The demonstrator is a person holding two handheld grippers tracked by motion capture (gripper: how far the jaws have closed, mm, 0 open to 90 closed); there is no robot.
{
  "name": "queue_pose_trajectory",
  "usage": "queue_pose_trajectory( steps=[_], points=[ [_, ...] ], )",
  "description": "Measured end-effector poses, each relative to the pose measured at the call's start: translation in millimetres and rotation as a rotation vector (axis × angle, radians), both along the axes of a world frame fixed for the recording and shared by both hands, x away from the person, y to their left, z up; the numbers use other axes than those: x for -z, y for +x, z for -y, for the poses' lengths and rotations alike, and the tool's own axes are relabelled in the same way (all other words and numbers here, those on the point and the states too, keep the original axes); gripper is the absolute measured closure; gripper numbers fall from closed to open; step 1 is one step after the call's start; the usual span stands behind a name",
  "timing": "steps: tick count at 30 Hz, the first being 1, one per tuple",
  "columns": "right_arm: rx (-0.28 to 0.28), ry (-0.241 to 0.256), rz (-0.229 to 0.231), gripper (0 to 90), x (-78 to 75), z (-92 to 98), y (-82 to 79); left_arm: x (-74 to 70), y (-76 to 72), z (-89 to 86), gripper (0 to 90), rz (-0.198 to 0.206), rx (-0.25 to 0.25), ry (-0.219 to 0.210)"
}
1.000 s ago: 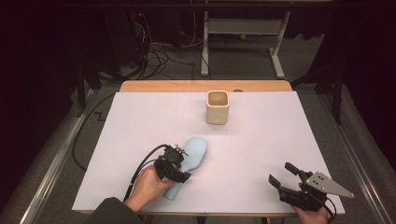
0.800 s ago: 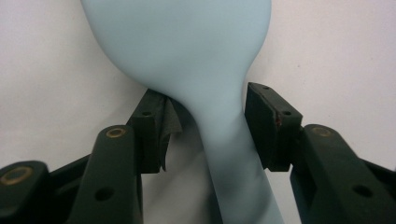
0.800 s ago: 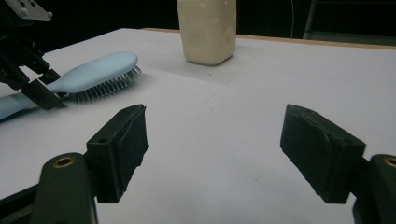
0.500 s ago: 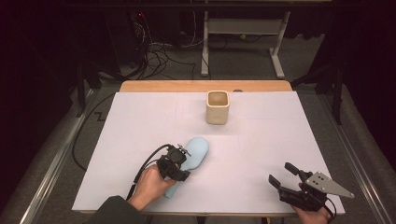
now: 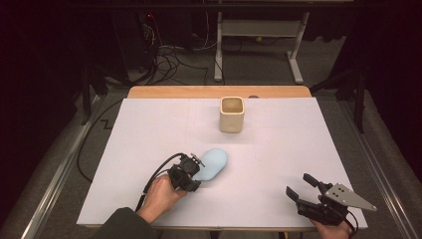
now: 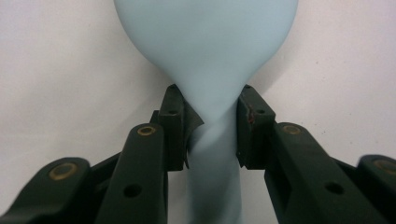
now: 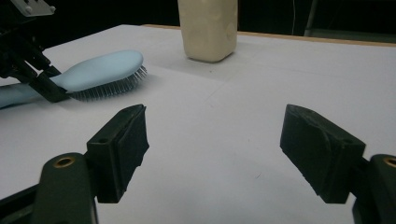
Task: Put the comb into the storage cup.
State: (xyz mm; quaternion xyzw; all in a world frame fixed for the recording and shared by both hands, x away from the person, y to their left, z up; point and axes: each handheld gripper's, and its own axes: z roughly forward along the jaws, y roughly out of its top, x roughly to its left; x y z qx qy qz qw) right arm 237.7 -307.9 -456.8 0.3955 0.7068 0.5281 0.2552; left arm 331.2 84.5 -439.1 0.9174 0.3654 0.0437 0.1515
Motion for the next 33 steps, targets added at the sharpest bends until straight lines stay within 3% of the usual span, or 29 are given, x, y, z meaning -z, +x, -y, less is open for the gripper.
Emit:
queue_pose_trajectory(
  steps=[10,20,33],
  points=[
    [0.004,-0.012,0.003,23.5,0.1,-1.0,0.1,-0.7,-2.5,-1.9,69.1,0.033,0.025,-0.005],
    [0.008,-0.012,0.004,23.4,-0.1,-0.6,-0.8,-3.9,-4.0,-4.7,69.4,0.051,0.034,-0.038],
    [0.016,-0.017,0.011,23.3,-0.6,-0.2,-1.6,-13.3,-6.6,-16.9,69.4,0.082,0.027,-0.112]
  ],
)
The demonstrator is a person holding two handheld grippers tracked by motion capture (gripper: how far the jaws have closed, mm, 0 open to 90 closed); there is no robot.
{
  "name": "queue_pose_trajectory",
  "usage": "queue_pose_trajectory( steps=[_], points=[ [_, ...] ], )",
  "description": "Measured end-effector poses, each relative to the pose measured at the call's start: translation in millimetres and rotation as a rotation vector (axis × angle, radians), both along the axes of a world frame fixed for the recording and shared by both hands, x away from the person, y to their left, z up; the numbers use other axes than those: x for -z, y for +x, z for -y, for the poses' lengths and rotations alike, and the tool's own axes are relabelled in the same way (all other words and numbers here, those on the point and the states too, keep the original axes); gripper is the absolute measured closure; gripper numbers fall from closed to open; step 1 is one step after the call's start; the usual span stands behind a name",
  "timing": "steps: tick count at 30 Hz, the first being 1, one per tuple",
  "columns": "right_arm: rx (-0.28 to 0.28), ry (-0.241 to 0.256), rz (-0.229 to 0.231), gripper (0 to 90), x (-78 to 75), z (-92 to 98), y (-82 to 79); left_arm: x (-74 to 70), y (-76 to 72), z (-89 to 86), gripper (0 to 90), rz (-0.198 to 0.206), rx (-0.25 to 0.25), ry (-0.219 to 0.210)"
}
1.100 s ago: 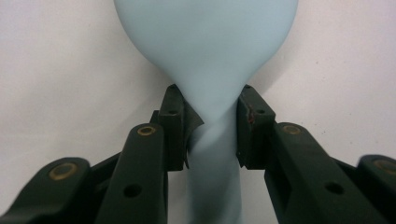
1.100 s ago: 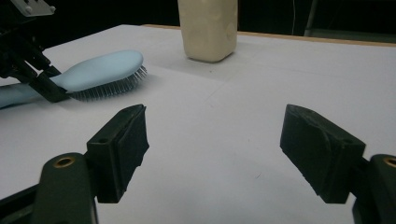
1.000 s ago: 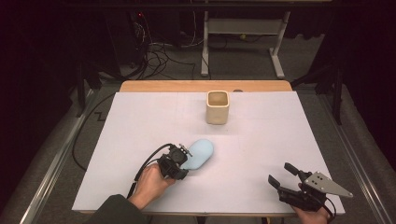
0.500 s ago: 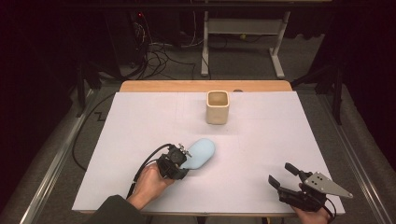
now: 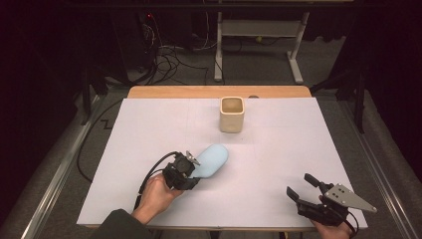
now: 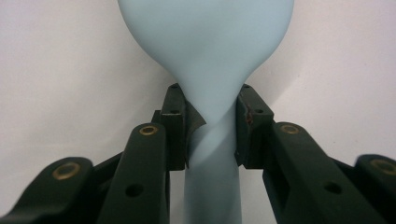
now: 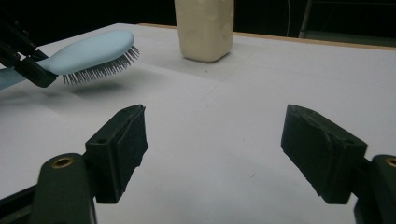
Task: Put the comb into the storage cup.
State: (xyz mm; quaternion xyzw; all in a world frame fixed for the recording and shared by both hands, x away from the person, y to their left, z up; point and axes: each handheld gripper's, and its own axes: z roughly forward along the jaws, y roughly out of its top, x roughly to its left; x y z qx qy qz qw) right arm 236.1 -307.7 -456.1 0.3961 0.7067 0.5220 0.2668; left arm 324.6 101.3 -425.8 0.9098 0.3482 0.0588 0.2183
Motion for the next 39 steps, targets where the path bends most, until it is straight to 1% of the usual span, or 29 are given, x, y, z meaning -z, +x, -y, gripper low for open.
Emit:
queue_pose_trajectory(
  steps=[4,7,13,19,22,26,30,35,39],
  points=[
    [0.000,0.000,-0.001,23.3,0.1,-0.2,0.2,-4.6,-3.3,-7.0,69.4,0.013,-0.002,-0.036],
    [-0.001,-0.001,0.000,23.3,0.2,-1.2,0.1,-6.6,-7.3,-12.0,69.5,0.026,-0.001,-0.051],
    [0.001,-0.006,0.004,23.2,0.2,-1.9,0.2,-7.4,-13.4,-26.0,69.4,0.028,-0.007,-0.091],
    [0.005,-0.008,0.005,23.2,0.0,-2.2,-0.6,-11.0,-20.3,-39.2,69.4,0.048,-0.012,-0.139],
    [0.009,-0.008,0.003,23.2,0.0,-2.1,-1.2,-13.0,-24.0,-45.3,69.4,0.060,-0.015,-0.159],
    [0.015,-0.009,0.001,23.2,-0.1,-1.3,-2.2,-14.5,-27.0,-50.8,69.4,0.065,-0.011,-0.170],
    [0.016,0.020,0.009,22.8,-1.7,-0.3,-4.5,-13.9,-30.9,-54.9,69.4,0.081,-0.006,-0.186],
    [0.025,0.039,0.035,22.4,-5.2,0.7,-8.4,-11.9,-35.0,-58.8,69.4,0.089,-0.006,-0.208],
    [0.031,0.054,0.036,22.0,-6.4,0.6,-9.8,-10.2,-38.4,-61.3,69.4,0.098,-0.007,-0.220]
  ],
)
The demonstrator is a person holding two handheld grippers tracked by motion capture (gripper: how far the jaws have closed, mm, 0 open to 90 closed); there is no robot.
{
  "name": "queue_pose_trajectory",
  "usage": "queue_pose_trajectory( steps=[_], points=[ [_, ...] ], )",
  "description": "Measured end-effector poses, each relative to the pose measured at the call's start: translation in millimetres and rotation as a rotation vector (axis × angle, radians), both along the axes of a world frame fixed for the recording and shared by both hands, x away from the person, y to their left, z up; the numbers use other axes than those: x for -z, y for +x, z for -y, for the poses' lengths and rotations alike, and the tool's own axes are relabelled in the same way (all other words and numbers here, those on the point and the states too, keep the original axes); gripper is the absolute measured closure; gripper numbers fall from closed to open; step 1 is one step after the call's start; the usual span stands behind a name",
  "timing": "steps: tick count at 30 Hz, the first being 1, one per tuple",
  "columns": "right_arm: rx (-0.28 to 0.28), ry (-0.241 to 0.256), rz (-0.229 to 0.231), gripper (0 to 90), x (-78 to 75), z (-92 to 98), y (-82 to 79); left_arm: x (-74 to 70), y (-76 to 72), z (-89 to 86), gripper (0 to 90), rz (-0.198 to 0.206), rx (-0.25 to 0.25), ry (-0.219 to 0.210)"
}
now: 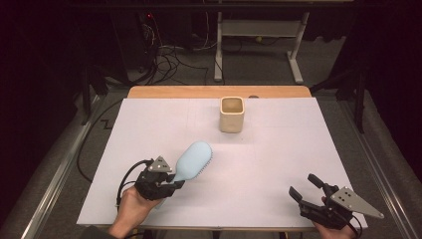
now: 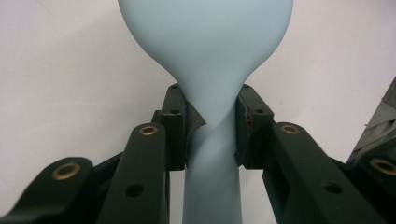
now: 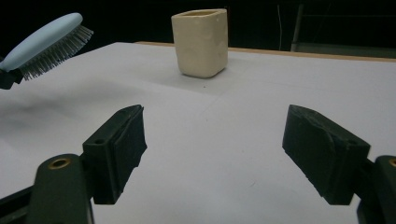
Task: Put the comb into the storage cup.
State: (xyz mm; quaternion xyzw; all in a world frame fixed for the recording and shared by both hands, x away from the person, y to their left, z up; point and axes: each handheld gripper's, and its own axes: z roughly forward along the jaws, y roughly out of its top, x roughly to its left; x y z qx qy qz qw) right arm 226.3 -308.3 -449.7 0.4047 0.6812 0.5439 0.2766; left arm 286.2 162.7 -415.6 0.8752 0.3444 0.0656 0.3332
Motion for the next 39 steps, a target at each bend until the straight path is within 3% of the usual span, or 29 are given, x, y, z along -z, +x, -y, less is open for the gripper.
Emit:
queue_pose_trajectory(
  steps=[10,24,31,39],
  points=[
    [-0.050,0.016,0.043,22.3,-6.9,-12.3,-2.3,-0.2,-6.6,-1.9,69.4,0.012,0.004,-0.030],
    [-0.149,0.010,0.021,20.1,-8.1,-40.2,3.5,-1.8,-9.9,5.2,69.3,0.023,0.039,-0.033],
    [-0.164,0.029,0.028,19.0,-9.6,-48.4,5.3,-2.4,-10.3,9.5,69.3,0.030,0.046,-0.036],
    [-0.200,0.029,0.004,18.7,-9.8,-60.0,8.5,-2.1,-11.7,14.0,69.3,0.040,0.058,-0.030]
  ],
)
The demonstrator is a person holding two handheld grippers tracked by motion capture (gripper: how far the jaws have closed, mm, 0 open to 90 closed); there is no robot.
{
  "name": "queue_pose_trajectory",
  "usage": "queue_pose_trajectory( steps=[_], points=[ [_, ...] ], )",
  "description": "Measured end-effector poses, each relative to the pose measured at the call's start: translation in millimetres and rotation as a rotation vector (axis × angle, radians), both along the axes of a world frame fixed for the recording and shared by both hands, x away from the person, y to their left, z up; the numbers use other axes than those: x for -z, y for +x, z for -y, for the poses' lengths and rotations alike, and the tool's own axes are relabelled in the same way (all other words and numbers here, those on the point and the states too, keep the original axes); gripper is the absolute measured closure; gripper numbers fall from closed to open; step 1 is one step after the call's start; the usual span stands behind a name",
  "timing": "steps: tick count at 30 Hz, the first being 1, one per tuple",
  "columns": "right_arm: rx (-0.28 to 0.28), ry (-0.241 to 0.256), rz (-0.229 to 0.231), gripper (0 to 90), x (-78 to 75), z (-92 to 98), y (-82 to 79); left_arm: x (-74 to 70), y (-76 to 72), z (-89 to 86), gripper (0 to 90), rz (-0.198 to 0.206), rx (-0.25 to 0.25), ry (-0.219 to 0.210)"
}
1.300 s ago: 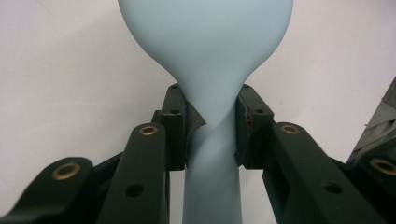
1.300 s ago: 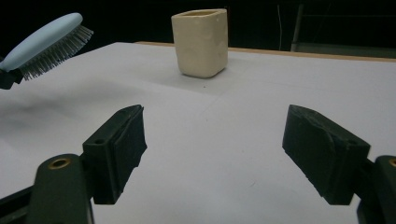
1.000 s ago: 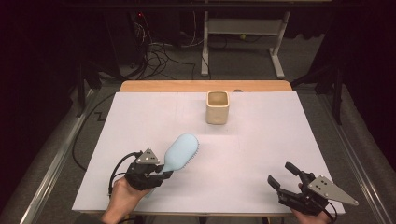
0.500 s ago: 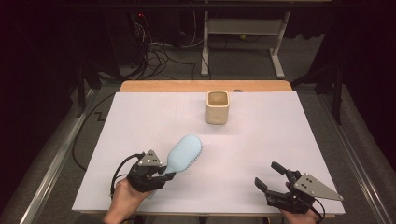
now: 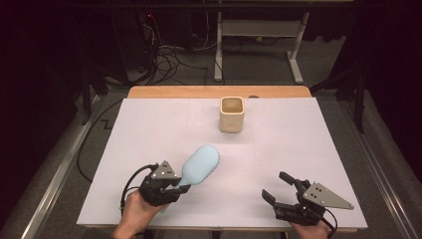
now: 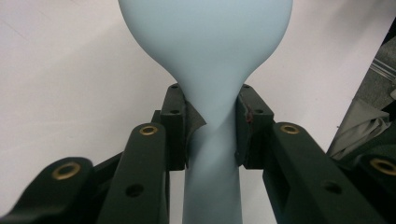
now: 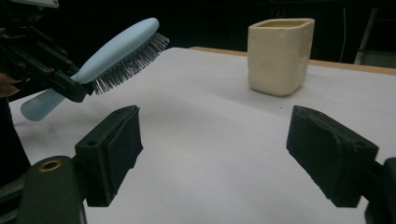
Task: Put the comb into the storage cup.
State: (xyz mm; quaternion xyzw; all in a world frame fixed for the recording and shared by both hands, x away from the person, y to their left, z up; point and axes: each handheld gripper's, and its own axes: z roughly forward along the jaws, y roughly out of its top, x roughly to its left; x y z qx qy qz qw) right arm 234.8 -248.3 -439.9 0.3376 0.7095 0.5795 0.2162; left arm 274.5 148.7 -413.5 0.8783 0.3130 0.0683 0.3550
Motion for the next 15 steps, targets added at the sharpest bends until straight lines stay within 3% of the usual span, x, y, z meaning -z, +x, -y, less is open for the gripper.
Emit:
queue_pose_trajectory(
  steps=[7,15],
  points=[
    [-0.023,0.018,-0.037,18.7,-0.8,-10.8,3.5,-1.8,-0.2,0.6,69.4,0.005,0.006,-0.003],
    [-0.056,0.001,-0.019,16.5,-2.1,-23.7,3.8,-3.4,-2.2,4.2,69.3,0.023,0.009,-0.015]
  ],
)
